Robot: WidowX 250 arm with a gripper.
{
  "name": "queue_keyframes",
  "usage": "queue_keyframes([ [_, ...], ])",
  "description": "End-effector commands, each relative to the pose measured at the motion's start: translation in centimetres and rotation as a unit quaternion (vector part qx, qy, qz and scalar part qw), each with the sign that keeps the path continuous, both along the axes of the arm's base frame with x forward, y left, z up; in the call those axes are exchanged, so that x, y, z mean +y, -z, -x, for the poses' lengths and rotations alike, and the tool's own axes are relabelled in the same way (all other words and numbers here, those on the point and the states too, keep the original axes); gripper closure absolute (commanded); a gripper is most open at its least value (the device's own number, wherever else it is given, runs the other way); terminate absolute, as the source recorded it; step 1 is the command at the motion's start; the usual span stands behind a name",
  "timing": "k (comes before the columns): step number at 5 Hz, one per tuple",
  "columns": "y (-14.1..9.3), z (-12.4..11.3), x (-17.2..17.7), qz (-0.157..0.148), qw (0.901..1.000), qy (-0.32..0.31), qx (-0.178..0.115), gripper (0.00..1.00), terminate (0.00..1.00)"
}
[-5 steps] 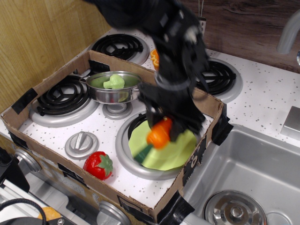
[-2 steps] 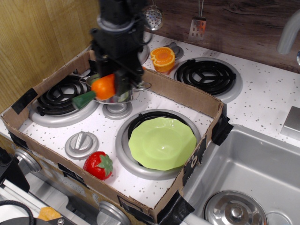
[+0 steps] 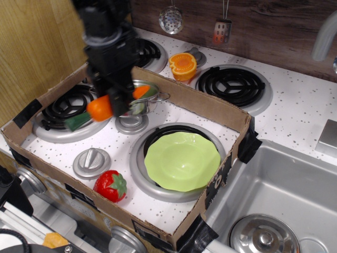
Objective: Take carrot off plate
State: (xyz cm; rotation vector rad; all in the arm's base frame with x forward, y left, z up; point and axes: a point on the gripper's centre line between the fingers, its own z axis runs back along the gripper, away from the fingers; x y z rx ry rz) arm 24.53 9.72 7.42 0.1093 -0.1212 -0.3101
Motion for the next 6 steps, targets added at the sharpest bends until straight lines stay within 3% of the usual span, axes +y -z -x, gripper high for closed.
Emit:
queue_keyframes([
  [1,-0.1,1.2,3.2,0.0,0.995,0.096,-0.029,1.0,0.0],
  [3,2.3,2.3,4.5,0.03,0.9853,0.165,-0.031,1.0,0.0],
  [5,5.1,3.6,4.5,0.03,0.9886,0.145,-0.029,1.0,0.0],
  [6,5.4,3.4,4.5,0.024,0.9898,0.138,-0.028,0.0,0.0],
])
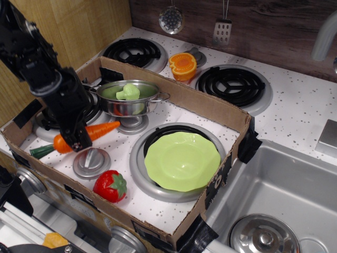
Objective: Take carrot off plate
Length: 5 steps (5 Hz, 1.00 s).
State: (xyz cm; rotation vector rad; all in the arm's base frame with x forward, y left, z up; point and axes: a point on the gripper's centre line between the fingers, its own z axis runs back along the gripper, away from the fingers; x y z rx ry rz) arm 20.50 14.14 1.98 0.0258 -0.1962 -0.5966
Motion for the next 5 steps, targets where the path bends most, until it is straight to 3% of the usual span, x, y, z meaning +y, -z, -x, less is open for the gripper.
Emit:
queue_keyframes([
  [1,-0.5,-1.0,0.0,-0.024,0.9997,-0.01,-0.003,0.0,0.0],
  [3,-3.7,-2.2,-1.6,-0.072,0.9968,0.003,-0.034,0.0,0.0],
  [4,-6.0,-3.8,-3.1,-0.078,0.9947,-0.038,-0.055,0.0,0.0],
  [5,-8.1,-5.5,-5.2,-0.065,0.9934,-0.077,-0.054,0.0,0.0],
])
